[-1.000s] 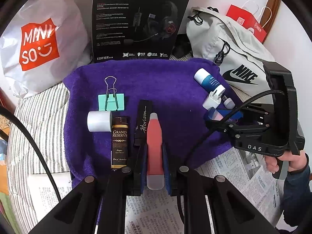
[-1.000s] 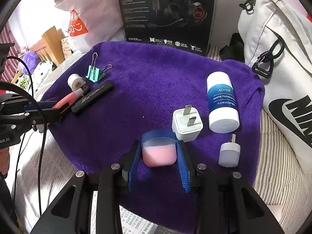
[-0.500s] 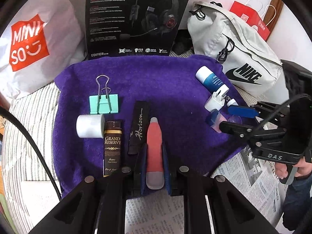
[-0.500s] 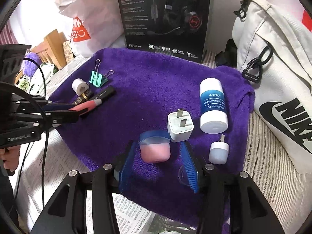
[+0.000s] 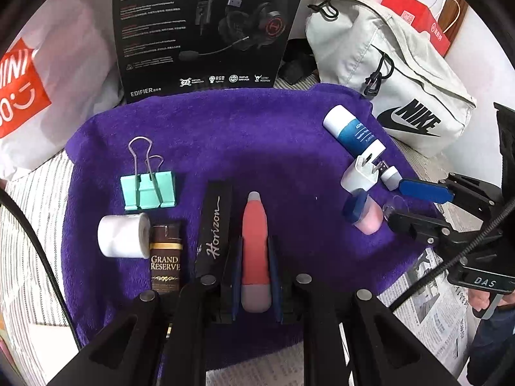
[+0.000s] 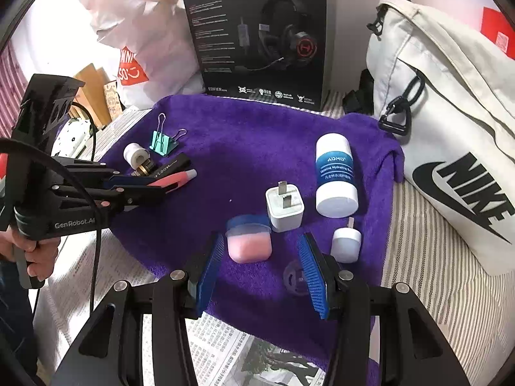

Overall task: Organize rigid objects
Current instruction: 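Release the pink container beside the plug with the right tool while the left tool releases the stick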

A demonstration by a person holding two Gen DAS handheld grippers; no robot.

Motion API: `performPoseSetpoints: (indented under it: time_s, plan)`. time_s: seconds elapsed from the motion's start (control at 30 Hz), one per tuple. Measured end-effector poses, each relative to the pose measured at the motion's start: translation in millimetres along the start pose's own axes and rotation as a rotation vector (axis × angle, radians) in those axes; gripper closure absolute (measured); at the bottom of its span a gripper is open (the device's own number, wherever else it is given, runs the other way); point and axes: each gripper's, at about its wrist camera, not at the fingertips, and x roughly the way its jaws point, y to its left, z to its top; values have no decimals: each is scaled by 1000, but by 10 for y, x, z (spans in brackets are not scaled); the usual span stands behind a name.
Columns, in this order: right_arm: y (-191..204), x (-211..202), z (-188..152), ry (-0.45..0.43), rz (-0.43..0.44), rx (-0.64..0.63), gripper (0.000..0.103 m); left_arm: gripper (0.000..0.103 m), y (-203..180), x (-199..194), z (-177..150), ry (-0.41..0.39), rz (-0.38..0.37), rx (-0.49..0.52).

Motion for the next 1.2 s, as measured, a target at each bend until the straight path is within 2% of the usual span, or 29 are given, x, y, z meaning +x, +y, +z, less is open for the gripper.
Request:
performPoseSetpoints:
  time_s: [0.33, 0.47, 0.53, 0.6, 0.77, 0.83, 0.9, 1.07, 1.13, 1.2]
  plan:
    - [15, -25, -45, 5, 10, 15, 54, 88, -46, 59, -30, 25, 20, 15]
    - [18, -47, -74, 8, 18, 26, 51, 86, -53, 43, -60, 34, 19, 9]
    - [22, -60, -88, 8, 26, 33, 50, 80, -50, 29, -88, 39, 4, 2]
    - [23, -74, -105, 10, 30, 40, 49, 69, -42, 6, -117, 45, -1, -13]
    - [9, -171, -173, 3, 26, 49, 47, 57, -38, -99, -201, 38, 7, -32]
    - [-3, -227, -205, -4, 26, 57, 43, 52, -50, -194, -233, 23, 21, -38]
    - [-9, -288, -237, -9, 26, 66, 40, 42, -68, -284, -261, 7, 30, -40]
    - [20, -454, -326, -17, 17, 98, 34, 31, -162, -557, -379, -36, 92, -43]
    - [52, -534, -370, -28, -9, 103, 26, 31, -211, -655, -432, -52, 116, -45]
    - [97, -644, -425, -46, -39, 100, 17, 24, -267, -770, -493, -73, 128, -59]
